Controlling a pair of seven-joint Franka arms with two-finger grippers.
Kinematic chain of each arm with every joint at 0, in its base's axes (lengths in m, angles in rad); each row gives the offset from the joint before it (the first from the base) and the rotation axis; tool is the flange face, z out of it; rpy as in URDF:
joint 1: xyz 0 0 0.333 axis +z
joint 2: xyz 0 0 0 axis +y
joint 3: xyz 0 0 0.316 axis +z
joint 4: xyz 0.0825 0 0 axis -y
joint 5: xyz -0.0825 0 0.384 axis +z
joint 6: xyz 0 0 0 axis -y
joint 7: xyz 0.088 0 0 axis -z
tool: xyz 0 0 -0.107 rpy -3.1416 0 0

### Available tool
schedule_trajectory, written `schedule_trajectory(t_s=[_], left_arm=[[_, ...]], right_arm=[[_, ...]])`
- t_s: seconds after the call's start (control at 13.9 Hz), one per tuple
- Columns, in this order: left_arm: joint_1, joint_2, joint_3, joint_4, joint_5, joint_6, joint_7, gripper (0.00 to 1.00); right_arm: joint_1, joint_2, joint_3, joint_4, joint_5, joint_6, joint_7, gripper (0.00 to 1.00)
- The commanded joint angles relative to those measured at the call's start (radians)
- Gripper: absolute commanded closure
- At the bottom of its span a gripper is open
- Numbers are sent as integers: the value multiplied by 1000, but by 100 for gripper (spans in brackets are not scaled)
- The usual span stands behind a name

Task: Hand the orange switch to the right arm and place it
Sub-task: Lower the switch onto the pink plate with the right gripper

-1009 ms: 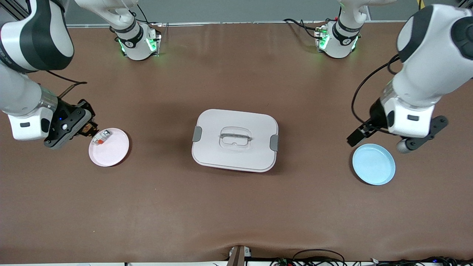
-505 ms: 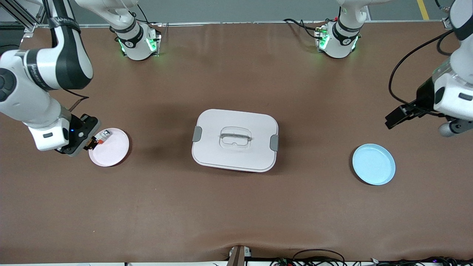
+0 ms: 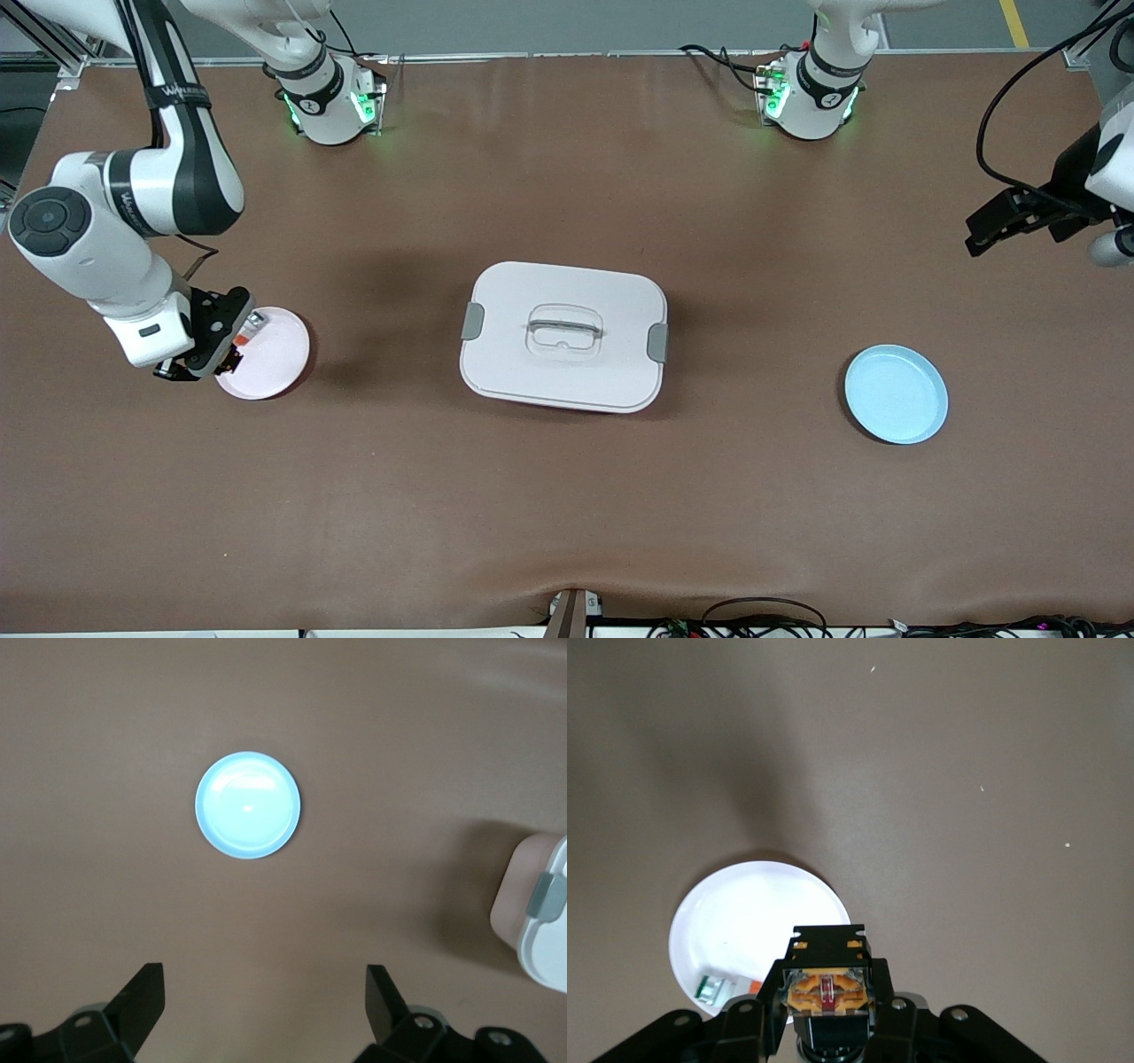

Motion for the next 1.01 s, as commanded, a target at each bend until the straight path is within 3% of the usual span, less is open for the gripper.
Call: schedule_trajectory(t_s=[0.0, 0.43, 0.94], left_arm=[[-20, -87, 49, -107, -21, 38, 46, 0], [-30, -82, 86, -113, -13, 48, 108, 0], [-24, -79, 75, -98, -18, 63, 117, 0]], right_arm=[[-62, 35, 19, -21, -24, 55, -103, 100], [-99, 78, 19, -84, -25, 57, -175, 100], [-93, 131, 19, -158, -25, 107, -174, 100]])
